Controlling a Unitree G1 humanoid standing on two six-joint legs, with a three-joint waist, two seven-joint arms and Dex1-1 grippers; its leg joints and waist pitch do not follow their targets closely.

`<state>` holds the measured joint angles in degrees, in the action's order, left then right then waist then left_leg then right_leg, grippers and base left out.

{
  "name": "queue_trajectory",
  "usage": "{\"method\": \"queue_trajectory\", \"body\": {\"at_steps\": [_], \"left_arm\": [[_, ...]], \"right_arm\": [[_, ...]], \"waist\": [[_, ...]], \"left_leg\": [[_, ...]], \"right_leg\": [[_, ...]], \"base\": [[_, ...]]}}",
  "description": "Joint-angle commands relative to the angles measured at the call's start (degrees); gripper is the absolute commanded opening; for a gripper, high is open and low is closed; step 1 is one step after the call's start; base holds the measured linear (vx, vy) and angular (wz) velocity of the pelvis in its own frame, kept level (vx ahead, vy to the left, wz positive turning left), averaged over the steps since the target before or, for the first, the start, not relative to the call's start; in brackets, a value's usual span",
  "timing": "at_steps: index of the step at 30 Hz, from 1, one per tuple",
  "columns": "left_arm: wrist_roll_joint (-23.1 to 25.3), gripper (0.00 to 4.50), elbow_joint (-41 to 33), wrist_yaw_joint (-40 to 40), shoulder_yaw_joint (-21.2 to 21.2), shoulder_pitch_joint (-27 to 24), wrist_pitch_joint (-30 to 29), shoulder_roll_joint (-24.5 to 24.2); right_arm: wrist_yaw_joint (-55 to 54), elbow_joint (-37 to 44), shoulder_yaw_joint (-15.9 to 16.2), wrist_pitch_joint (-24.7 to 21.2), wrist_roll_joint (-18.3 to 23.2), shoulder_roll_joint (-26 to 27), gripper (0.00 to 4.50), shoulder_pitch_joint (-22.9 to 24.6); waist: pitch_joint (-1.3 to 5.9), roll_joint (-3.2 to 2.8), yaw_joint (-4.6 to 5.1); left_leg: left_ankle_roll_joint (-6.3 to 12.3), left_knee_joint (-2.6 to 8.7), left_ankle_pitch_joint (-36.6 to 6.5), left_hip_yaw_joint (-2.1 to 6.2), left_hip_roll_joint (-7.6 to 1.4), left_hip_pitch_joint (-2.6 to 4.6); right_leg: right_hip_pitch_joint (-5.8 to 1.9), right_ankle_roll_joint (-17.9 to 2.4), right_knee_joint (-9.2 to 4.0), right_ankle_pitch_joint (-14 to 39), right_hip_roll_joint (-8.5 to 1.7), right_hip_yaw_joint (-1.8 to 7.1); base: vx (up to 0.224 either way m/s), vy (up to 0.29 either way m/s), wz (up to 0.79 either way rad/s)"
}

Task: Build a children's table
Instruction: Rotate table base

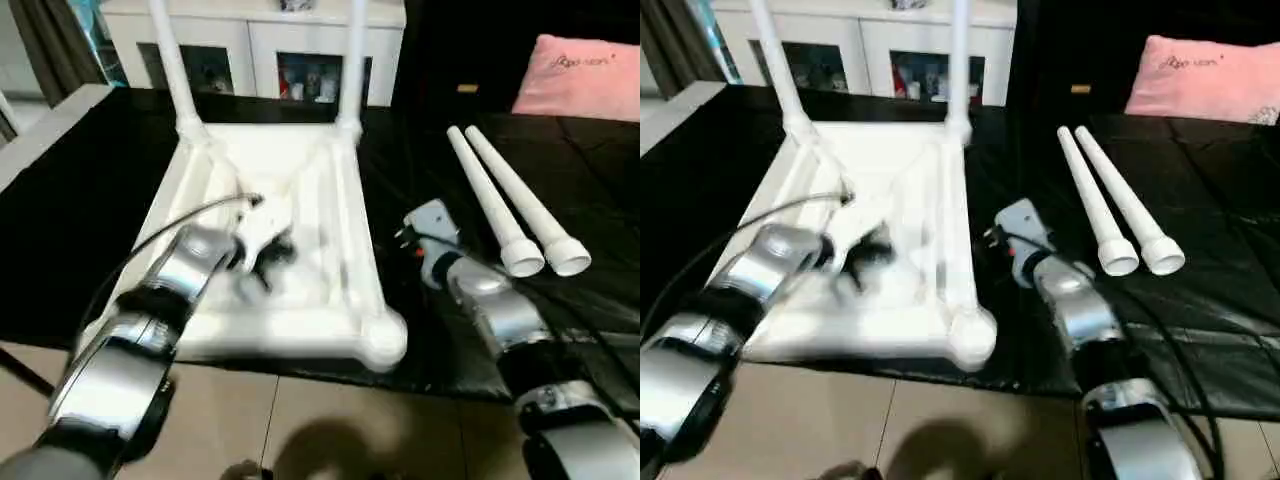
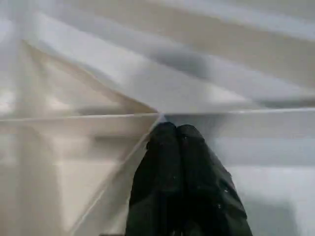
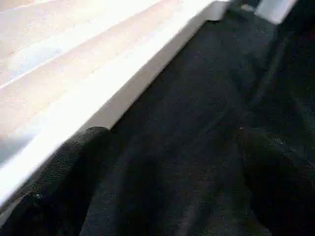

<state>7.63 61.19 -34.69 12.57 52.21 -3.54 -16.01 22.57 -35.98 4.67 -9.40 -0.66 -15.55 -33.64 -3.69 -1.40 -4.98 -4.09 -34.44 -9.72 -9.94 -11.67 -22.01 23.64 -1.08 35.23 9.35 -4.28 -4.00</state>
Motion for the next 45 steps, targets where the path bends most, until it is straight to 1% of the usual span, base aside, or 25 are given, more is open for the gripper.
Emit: {"method": "queue_trajectory", "body": {"at_steps": [1,3,5,6,9,10,11,12,14,16,17,18,19,24,26,28,30,31,34,36,38,39,41,43,45], "left_arm": [[0.0,0.10,3.3,7.8,-2.3,1.4,3.2,0.5],[-0.3,0.10,4.0,8.6,-3.0,1.6,4.6,0.7],[-3.9,0.10,4.9,5.9,-6.2,2.1,7.2,1.4],[-5.2,0.10,4.3,3.8,-7.0,2.0,7.5,1.5],[-7.6,0.10,3.5,-2.7,-8.2,1.5,8.4,1.3],[-8.2,0.10,2.5,-6.3,-8.1,0.9,8.4,0.7],[-8.9,0.10,-0.5,-14.0,-7.0,-1.0,8.4,-0.9],[-8.9,0.10,-0.5,-14.0,-7.0,-1.0,8.4,-0.9],[-9.7,0.10,-5.3,-22.4,-4.6,-3.6,7.9,-2.9],[-10.2,0.10,-7.9,-26.1,-3.6,-5.0,7.0,-3.8],[-10.8,0.10,-10.9,-29.6,-2.5,-6.4,6.0,-4.7],[-11.9,0.10,-14.9,-33.4,-1.1,-8.2,4.0,-5.8],[-12.5,0.10,-17.2,-35.6,-0.5,-9.2,2.8,-6.3],[-13.5,0.10,-25.1,-42.8,2.8,-12.9,-1.0,-8.0],[-11.6,0.10,-24.0,-41.9,3.2,-12.9,0.4,-7.4],[-10.2,0.10,-23.6,-41.2,3.8,-12.9,1.3,-7.1],[-8.4,0.10,-22.2,-38.3,4.0,-12.3,2.2,-6.6],[-6.5,0.10,-20.6,-35.5,4.3,-11.6,3.7,-6.1],[-5.0,0.10,-19.2,-33.1,4.5,-11.1,4.9,-5.7],[-2.3,0.10,-18.6,-27.1,5.5,-10.4,5.4,-5.8],[-1.5,0.10,-19.1,-24.6,5.9,-10.4,4.9,-5.9],[-1.9,0.10,-19.5,-24.6,5.6,-10.4,4.6,-5.6],[-2.3,0.10,-19.7,-24.8,5.3,-10.4,4.4,-5.3],[-1.5,0.10,-17.4,-21.2,4.5,-9.1,5.3,-3.9],[-1.2,0.10,-16.2,-19.9,4.3,-8.6,5.7,-3.4]], "right_arm": [[0.0,2.8,-1.3,-0.2,0.0,-1.2,4.50,-0.3],[0.2,4.1,-1.5,-0.5,0.2,-1.7,4.50,0.0],[1.9,8.7,-1.9,-1.4,0.7,-3.4,4.50,1.6],[2.6,10.3,-2.1,-1.9,0.9,-4.1,4.50,2.3],[4.9,14.8,-2.3,-3.9,2.0,-5.9,4.50,4.4],[6.2,16.8,-2.6,-4.9,2.9,-6.7,4.50,5.1],[9.1,20.7,-3.0,-7.4,4.9,-8.1,4.50,6.4],[9.1,20.7,-3.0,-7.4,4.9,-8.1,4.50,6.4],[12.3,24.3,-2.6,-9.6,6.3,-10.1,4.50,7.7],[13.7,25.6,-2.2,-10.2,6.4,-11.2,4.50,8.3],[14.9,27.0,-1.7,-11.0,6.3,-12.4,4.50,9.0],[16.0,28.3,-1.5,-11.5,6.2,-13.4,4.50,9.8],[16.4,29.3,-1.6,-12.1,6.3,-13.9,4.50,10.2],[16.7,32.5,-2.1,-14.5,7.0,-15.1,4.50,11.7],[16.8,33.1,-1.9,-15.0,7.0,-15.4,4.50,12.1],[16.9,33.6,-1.8,-15.5,7.1,-15.6,4.50,12.3],[17.0,33.8,-1.7,-15.7,6.9,-15.7,4.50,12.3],[17.1,34.0,-1.6,-15.8,6.9,-15.8,4.50,12.3],[17.2,34.2,-1.5,-15.9,6.8,-15.9,4.50,12.4],[17.5,35.7,-1.7,-17.0,7.0,-16.1,4.50,13.0],[17.7,36.5,-1.8,-17.7,7.2,-16.2,4.50,13.3],[17.8,37.1,-1.9,-18.0,7.4,-16.4,4.50,13.7],[18.0,37.5,-1.9,-18.1,7.5,-16.7,4.50,13.9],[18.2,38.3,-2.6,-18.7,8.0,-17.5,4.50,14.5],[18.2,38.4,-2.8,-18.8,8.0,-17.7,4.50,14.6]], "waist": [[5.13,-0.27,-0.04],[5.25,-0.05,-0.06],[5.25,0.14,-0.38],[5.28,0.41,-0.50],[5.16,0.31,-0.76],[5.05,0.48,-0.93],[4.99,0.44,-1.16],[4.89,0.46,-1.22],[4.78,0.37,-1.08],[4.65,0.24,-1.18],[4.65,0.24,-1.18],[4.48,0.07,-1.21],[4.52,-0.06,-1.36],[4.31,-0.20,-1.20],[4.20,-0.10,-1.12],[4.30,-0.10,-1.10],[4.36,-0.24,-1.05],[4.41,-0.14,-1.00],[4.65,-0.08,-0.87],[4.65,-0.29,-0.69],[4.74,-0.21,-0.65],[4.75,-0.58,-0.68],[4.71,-0.37,-0.60],[4.58,-0.87,-0.46],[4.55,-0.57,-0.45]], "left_leg": [[1.38,3.31,-9.3,0.35,-0.41,0.69],[2.19,3.23,-8.3,0.35,-0.37,0.57],[3.25,3.09,-7.3,0.20,-0.29,0.63],[3.50,3.13,-7.2,0.20,-0.41,0.70],[4.22,3.21,-7.7,0.12,-0.68,0.89],[4.32,3.29,-8.0,0.12,-0.73,0.86],[4.56,3.35,-8.4,0.10,-0.95,0.79],[4.57,3.44,-8.6,0.11,-1.03,0.81],[3.79,3.52,-9.8,0.08,-1.11,0.79],[3.01,3.67,-10.9,0.09,-1.33,1.03],[3.01,3.67,-10.9,0.09,-1.33,1.03],[2.39,3.81,-12.1,0.04,-1.43,1.11],[1.81,4.01,-12.7,0.15,-1.69,1.25],[0.41,4.16,-14.8,0.16,-1.43,1.39],[0.32,4.18,-15.4,0.14,-1.26,1.46],[0.09,4.18,-14.9,0.25,-1.22,1.31],[0.00,4.17,-14.6,0.30,-1.23,1.26],[0.00,4.09,-14.5,0.26,-1.15,1.31],[0.37,3.95,-13.1,0.33,-1.03,1.12],[0.47,3.89,-12.8,0.35,-1.08,1.07],[1.03,3.82,-11.8,0.35,-1.07,0.96],[0.96,3.79,-11.9,0.39,-1.05,1.01],[0.97,3.79,-12.4,0.32,-1.03,1.05],[0.77,3.78,-13.4,0.34,-0.99,1.16],[0.85,3.71,-14.5,0.24,-0.87,1.30]], "right_leg": [[-4.05,-11.5,-3.88,6.5,-2.94,2.13],[-4.20,-11.9,-3.67,4.8,-2.99,2.09],[-4.22,-12.6,-3.69,4.0,-3.07,2.16],[-4.21,-12.9,-3.64,3.8,-3.15,2.16],[-3.92,-13.7,-3.68,4.4,-3.26,2.19],[-4.05,-13.7,-3.71,5.1,-3.38,2.21],[-4.02,-13.8,-3.69,6.0,-3.53,2.26],[-3.96,-13.5,-3.80,6.5,-3.51,2.28],[-3.75,-13.2,-3.79,8.3,-3.54,2.31],[-3.61,-13.0,-3.95,10.1,-3.76,2.44],[-3.61,-13.0,-3.95,10.1,-3.76,2.44],[-3.40,-12.5,-4.23,12.4,-3.73,2.51],[-3.43,-12.3,-4.18,13.1,-3.92,2.57],[-3.12,-11.2,-4.64,16.3,-3.78,2.56],[-3.05,-10.0,-4.96,18.4,-3.63,2.51],[-3.18,-9.4,-4.94,18.4,-3.63,2.52],[-3.17,-9.4,-4.81,17.3,-3.53,2.51],[-3.21,-9.5,-4.83,16.6,-3.54,2.48],[-3.48,-9.6,-4.60,14.1,-3.48,2.45],[-3.51,-9.8,-4.48,12.8,-3.24,2.41],[-3.60,-10.2,-4.31,11.6,-3.35,2.41],[-3.55,-10.4,-4.30,11.6,-3.38,2.41],[-3.59,-10.7,-4.45,12.0,-3.37,2.39],[-3.51,-10.6,-4.70,13.0,-3.27,2.36],[-3.49,-10.4,-4.98,14.4,-3.21,2.31]], "base": [[0.000,0.000,0.00],[0.000,0.000,0.00],[0.000,0.000,0.00],[0.000,0.000,0.00],[0.000,0.000,0.00],[0.000,0.000,0.00],[0.000,0.000,0.00],[0.000,0.000,0.00],[0.000,0.000,0.00],[0.000,0.000,0.00],[0.000,0.000,0.00],[0.000,0.000,0.00],[0.000,0.000,0.00],[0.000,0.000,0.00],[0.000,0.000,0.00],[0.000,0.000,0.00],[0.000,0.000,0.00],[0.000,0.000,0.00],[0.000,0.000,0.00],[0.000,0.000,0.00],[0.000,0.000,0.00],[0.000,0.000,0.00],[0.000,0.000,0.00],[0.000,0.000,0.00],[0.000,0.000,0.00]]}}
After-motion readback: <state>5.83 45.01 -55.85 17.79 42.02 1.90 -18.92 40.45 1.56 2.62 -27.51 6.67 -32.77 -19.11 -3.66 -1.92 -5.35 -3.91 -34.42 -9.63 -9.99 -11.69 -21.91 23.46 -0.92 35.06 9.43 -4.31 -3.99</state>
